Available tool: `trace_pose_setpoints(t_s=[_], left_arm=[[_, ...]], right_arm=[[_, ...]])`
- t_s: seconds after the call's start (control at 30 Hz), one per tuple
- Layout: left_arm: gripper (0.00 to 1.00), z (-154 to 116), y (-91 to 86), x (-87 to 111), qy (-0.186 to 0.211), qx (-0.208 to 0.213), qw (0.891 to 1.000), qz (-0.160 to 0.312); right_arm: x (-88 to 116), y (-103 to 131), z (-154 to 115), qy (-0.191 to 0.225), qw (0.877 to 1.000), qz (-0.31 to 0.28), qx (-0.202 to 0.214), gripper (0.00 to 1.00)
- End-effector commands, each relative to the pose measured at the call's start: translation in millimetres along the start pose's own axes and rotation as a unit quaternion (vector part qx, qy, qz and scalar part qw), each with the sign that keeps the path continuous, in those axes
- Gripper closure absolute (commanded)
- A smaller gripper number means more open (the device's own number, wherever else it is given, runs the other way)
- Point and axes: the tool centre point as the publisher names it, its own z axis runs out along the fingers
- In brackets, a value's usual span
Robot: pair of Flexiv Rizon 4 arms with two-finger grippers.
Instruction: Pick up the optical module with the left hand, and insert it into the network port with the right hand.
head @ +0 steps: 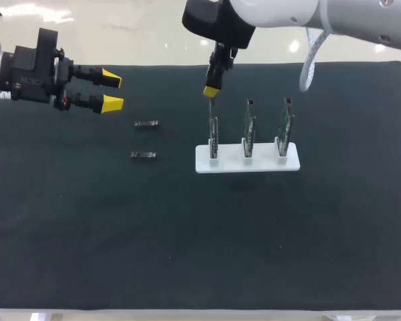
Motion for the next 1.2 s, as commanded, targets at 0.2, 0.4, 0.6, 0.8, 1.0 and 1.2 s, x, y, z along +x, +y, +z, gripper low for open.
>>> trace_pose_setpoints(t_s=[0.2, 0.4, 0.6, 0.8, 1.0, 1.2], left_arm=[[0.0, 0.8, 1.0, -0.2, 0.001, 0.0, 1.0, 0.0], [0.0, 0.8, 1.0, -0.2, 0.001, 0.0, 1.0, 0.0], [0.0, 0.8, 1.0, -0.2, 0.001, 0.0, 1.0, 0.0], [0.0, 0.8, 1.0, -0.2, 0.001, 0.0, 1.0, 0.0], [0.0, 0.8, 1.0, -0.2, 0.001, 0.0, 1.0, 0.0], [0.0, 0.8, 1.0, -0.2, 0.001, 0.0, 1.0, 0.0]], right_arm=[[-1.0, 1.3, -9.0, -0.013, 1.0, -0.007, 0.0, 1.0], [-5.4, -2.2, -9.2, -0.011, 1.0, -0.013, -0.004, 1.0], [-7.7, -4.3, -10.2, -0.011, 1.0, -0.014, -0.007, 1.0], [-7.5, -5.4, -10.1, -0.009, 1.0, -0.015, -0.008, 1.0], [-5.1, -6.3, -5.0, -0.009, 1.0, -0.014, -0.013, 1.0], [-3.8, -7.2, -2.6, -0.009, 1.0, -0.014, -0.014, 1.0]])
